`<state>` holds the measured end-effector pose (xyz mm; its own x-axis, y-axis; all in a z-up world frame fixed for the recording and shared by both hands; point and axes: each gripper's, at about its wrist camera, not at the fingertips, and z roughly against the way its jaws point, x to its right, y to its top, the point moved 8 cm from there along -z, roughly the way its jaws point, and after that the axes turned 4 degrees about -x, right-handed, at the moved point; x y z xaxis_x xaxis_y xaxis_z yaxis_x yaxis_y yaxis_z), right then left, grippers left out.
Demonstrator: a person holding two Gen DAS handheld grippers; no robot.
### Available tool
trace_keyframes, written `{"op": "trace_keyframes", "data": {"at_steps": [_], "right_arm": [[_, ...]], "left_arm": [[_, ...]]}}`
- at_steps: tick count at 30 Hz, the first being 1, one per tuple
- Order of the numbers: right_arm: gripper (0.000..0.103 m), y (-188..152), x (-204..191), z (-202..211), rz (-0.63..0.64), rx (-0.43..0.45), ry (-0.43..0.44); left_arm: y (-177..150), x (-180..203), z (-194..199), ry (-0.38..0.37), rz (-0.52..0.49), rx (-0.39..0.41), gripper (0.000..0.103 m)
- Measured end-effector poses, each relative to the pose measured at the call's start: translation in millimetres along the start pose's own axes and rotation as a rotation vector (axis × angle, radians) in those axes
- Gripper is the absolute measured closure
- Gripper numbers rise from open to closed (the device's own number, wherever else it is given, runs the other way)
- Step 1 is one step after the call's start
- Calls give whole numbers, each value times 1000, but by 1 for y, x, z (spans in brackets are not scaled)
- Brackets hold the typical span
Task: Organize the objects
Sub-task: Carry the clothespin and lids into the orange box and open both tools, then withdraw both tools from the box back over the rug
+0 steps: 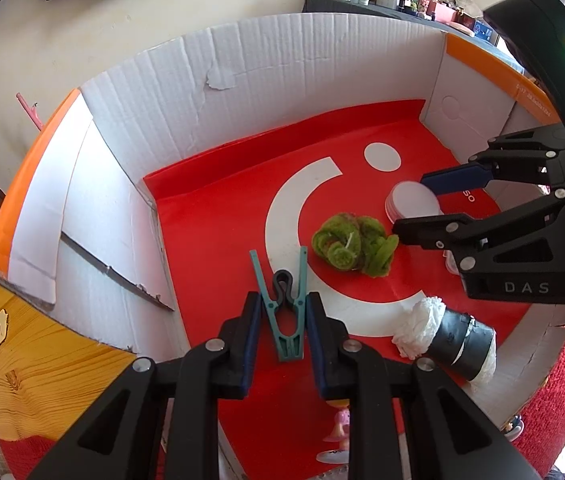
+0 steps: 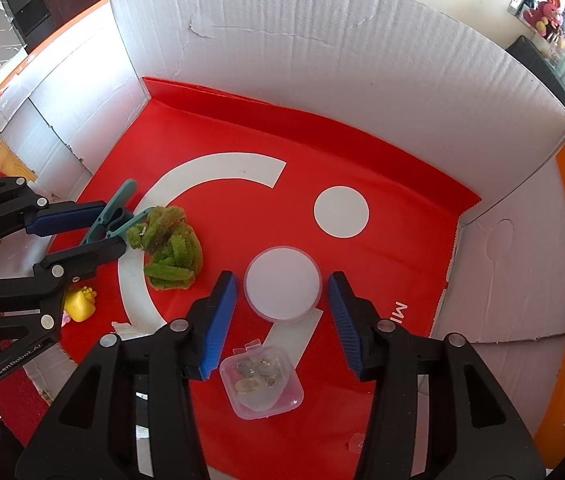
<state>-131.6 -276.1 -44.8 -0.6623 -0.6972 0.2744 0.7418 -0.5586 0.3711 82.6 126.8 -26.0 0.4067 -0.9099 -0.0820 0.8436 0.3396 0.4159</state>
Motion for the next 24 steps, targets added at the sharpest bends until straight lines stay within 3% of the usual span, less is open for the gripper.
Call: {"op": "trace_keyframes", "data": {"at_steps": [11,14,24], "right_arm": [[57,0,0,3,-12,8,4],[57,0,9,12,-5,23,-8],[56,-1,17,47,-31,90,13]], "left_arm": [[-5,6,-2,-2,-7,5,73],[6,4,-2,-3,-4,8,68],[1,16,22,-25,32,60,68]]}}
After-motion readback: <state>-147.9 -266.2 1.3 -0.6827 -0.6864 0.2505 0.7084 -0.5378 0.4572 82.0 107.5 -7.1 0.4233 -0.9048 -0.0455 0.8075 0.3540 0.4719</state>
